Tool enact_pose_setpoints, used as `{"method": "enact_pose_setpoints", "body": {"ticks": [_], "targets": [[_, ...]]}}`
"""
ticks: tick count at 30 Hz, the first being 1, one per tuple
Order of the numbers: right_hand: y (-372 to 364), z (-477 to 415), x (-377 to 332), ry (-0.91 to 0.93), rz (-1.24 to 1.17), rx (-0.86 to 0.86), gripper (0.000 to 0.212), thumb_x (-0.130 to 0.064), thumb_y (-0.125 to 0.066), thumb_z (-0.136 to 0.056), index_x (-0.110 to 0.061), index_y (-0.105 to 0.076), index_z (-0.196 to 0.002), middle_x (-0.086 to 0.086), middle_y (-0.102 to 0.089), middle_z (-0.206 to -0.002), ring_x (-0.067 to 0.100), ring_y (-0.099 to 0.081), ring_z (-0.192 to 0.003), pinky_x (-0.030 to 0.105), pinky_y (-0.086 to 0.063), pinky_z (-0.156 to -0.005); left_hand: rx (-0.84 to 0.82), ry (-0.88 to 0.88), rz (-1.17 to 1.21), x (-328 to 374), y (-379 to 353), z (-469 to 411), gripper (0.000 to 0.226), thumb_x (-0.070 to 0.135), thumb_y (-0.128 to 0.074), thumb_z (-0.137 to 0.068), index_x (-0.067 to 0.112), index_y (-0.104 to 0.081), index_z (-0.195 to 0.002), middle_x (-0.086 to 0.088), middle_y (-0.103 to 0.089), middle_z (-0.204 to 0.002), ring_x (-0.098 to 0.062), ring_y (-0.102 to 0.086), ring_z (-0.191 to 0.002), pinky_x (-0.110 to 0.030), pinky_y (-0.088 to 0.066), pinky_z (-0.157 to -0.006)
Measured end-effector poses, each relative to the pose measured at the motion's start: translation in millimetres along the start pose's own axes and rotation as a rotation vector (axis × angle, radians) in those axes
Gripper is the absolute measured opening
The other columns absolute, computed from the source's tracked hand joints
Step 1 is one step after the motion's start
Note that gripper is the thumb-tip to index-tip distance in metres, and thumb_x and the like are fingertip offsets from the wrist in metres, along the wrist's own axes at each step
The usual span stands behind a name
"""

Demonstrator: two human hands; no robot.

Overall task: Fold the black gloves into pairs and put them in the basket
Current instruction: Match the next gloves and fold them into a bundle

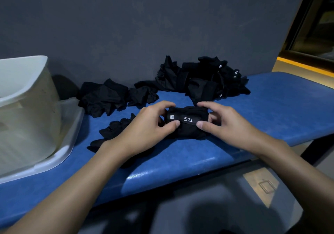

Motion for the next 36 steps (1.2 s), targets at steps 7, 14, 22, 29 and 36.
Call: {"method": "enact_pose_setpoints", "body": {"ticks": [7, 14, 22, 29, 36], "targets": [[-5.1, -13.6, 5.1, -0.028, 0.024, 0.126, 0.040, -0.028, -0.066, -0.091, -0.024, -0.056, -0.130, -0.011, -0.050, -0.064, 0.003, -0.047, -0.058, 0.022, -0.044, -0.063, 0.014, 0.086, -0.078, -6.2, -1.9, -16.2, 0.022, 0.036, -0.067, -0.091, 0.028, -0.063, -0.111, 0.012, -0.068, -0.093, 0.003, -0.062, -0.073, -0.011, -0.044, -0.062], [-10.1, -22.2, 3.7, -0.057, 0.157, 0.180, 0.037, -0.030, -0.068, -0.090, -0.020, -0.059, -0.124, -0.003, -0.059, -0.074, 0.001, -0.050, -0.057, 0.014, -0.042, -0.060, 0.019, 0.135, -0.156, -6.3, -3.3, -22.1, 0.041, 0.038, -0.066, -0.092, 0.027, -0.053, -0.129, 0.012, -0.061, -0.100, 0.000, -0.058, -0.071, -0.012, -0.040, -0.062], [-10.3, -24.1, 3.6, -0.049, 0.172, 0.177, 0.032, -0.033, -0.066, -0.091, -0.022, -0.062, -0.121, -0.002, -0.063, -0.082, 0.006, -0.055, -0.062, 0.018, -0.045, -0.063, -0.101, -0.024, -0.354, -5.0, -2.9, -17.3, 0.051, 0.054, -0.048, -0.094, 0.030, -0.053, -0.139, 0.015, -0.050, -0.132, -0.011, -0.050, -0.123, -0.041, -0.046, -0.102], [-16.0, -18.2, 12.9, 0.052, 0.400, 0.027, 0.052, -0.041, -0.059, -0.093, -0.029, -0.046, -0.142, -0.012, -0.044, -0.137, 0.011, -0.042, -0.120, 0.030, -0.033, -0.104, -0.227, 0.042, -0.586, -4.2, -5.1, -17.0, 0.057, 0.055, -0.036, -0.101, 0.033, -0.033, -0.154, 0.004, -0.035, -0.157, -0.017, -0.032, -0.143, -0.040, -0.030, -0.115], [-4.5, -18.8, 26.2, -0.105, 0.178, 0.032, 0.039, -0.036, -0.046, -0.101, -0.034, -0.047, -0.140, -0.003, -0.061, -0.126, 0.014, -0.053, -0.123, 0.037, -0.041, -0.107, -0.257, 0.052, -0.641, -8.9, -3.9, -17.2, 0.058, 0.055, -0.028, -0.103, 0.031, -0.029, -0.155, 0.007, -0.022, -0.164, -0.018, -0.023, -0.149, -0.045, -0.025, -0.116]]}}
Point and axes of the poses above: each hand's wrist, its own z-axis away from the middle knuckle, its own y-axis out of the back of the hand, x = y × z, the point moved 2 cm from there along -z, towards the middle knuckle
